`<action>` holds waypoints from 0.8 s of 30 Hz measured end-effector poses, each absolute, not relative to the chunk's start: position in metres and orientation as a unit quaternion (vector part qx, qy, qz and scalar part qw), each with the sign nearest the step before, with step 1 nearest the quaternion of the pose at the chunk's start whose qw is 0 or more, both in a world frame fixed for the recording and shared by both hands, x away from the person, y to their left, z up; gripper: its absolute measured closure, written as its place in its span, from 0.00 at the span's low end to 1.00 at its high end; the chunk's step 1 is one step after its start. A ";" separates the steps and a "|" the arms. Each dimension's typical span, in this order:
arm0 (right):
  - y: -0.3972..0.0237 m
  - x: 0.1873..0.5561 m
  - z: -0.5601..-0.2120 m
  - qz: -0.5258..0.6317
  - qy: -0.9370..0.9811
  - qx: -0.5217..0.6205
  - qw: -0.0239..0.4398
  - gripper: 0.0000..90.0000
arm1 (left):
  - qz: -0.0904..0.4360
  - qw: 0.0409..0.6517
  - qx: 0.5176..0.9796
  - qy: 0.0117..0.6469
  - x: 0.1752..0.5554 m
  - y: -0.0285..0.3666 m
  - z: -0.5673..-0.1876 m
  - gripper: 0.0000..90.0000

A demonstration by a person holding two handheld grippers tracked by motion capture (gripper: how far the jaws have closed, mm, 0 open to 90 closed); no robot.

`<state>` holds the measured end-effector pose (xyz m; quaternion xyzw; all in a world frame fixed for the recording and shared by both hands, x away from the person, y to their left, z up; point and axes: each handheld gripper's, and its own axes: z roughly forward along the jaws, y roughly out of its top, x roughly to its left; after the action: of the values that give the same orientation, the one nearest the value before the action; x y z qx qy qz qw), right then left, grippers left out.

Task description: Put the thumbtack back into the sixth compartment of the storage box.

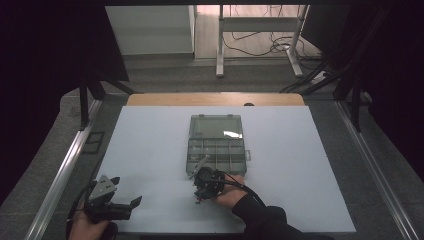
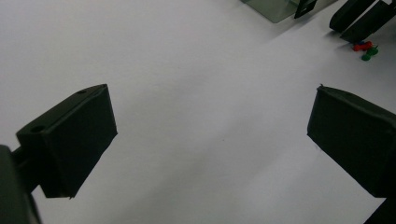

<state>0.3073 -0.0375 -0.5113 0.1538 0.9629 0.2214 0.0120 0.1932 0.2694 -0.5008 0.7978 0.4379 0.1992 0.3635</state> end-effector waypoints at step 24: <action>-0.044 0.303 -0.511 0.216 0.965 0.148 0.018 0.91 | 0.200 0.362 0.799 0.435 0.193 0.269 -0.501 0.02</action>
<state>0.3026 -0.0439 -0.5107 0.1479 0.9650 0.2156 0.0179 0.1930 0.2688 -0.5008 0.7995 0.4353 0.2002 0.3623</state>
